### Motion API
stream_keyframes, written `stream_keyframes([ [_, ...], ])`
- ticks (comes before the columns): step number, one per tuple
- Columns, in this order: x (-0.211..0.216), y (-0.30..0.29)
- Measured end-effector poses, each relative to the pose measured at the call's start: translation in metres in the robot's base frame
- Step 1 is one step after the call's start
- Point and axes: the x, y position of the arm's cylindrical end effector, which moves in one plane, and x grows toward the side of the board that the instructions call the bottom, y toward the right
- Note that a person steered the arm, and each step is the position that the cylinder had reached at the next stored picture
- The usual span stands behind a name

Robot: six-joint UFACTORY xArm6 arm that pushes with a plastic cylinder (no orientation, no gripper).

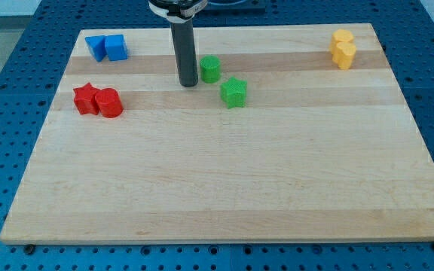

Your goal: Separate the blue triangle and the blue cube

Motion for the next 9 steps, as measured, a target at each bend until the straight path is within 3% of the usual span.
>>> stream_keyframes([
  [1, -0.001, 0.001],
  [2, -0.042, -0.01],
  [3, -0.128, -0.043],
  [4, -0.153, -0.055],
  [7, -0.152, -0.214],
  [8, -0.152, -0.22],
  [9, -0.119, -0.188],
])
